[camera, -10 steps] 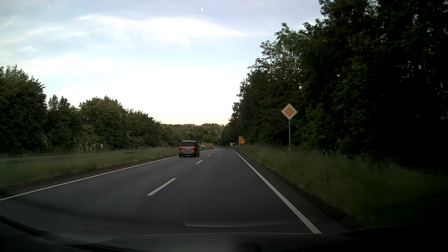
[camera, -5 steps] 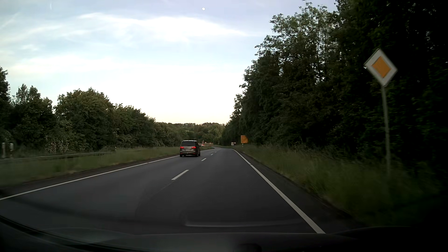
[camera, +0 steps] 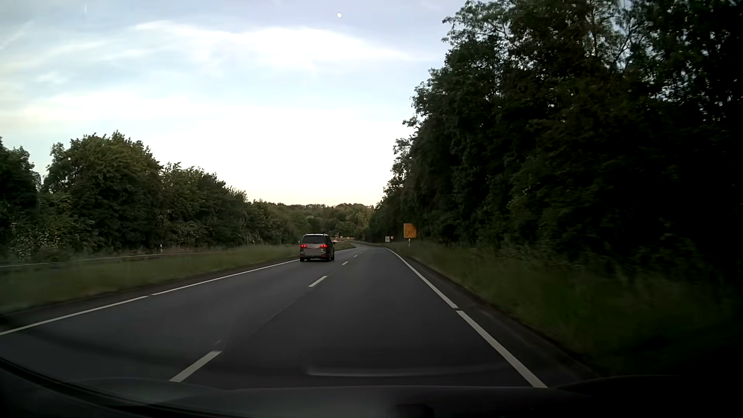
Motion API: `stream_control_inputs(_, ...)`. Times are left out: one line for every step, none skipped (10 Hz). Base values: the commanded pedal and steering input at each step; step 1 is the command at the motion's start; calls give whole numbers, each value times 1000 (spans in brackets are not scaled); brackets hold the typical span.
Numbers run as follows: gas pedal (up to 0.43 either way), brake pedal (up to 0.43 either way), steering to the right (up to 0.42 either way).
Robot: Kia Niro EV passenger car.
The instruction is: Follow the waypoints while adhering to traffic rules and regulations
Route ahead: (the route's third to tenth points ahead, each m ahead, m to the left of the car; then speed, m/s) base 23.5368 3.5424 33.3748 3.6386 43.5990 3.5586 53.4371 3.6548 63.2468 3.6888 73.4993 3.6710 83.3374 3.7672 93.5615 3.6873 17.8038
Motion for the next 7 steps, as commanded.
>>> stream_control_inputs(0, 0, 0)
stream_control_inputs(0, 0, 0)
stream_control_inputs(0, 0, 1)
stream_control_inputs(0, 0, 2)
stream_control_inputs(0, 0, 2)
stream_control_inputs(0, 0, 2)
stream_control_inputs(0, 0, 2)
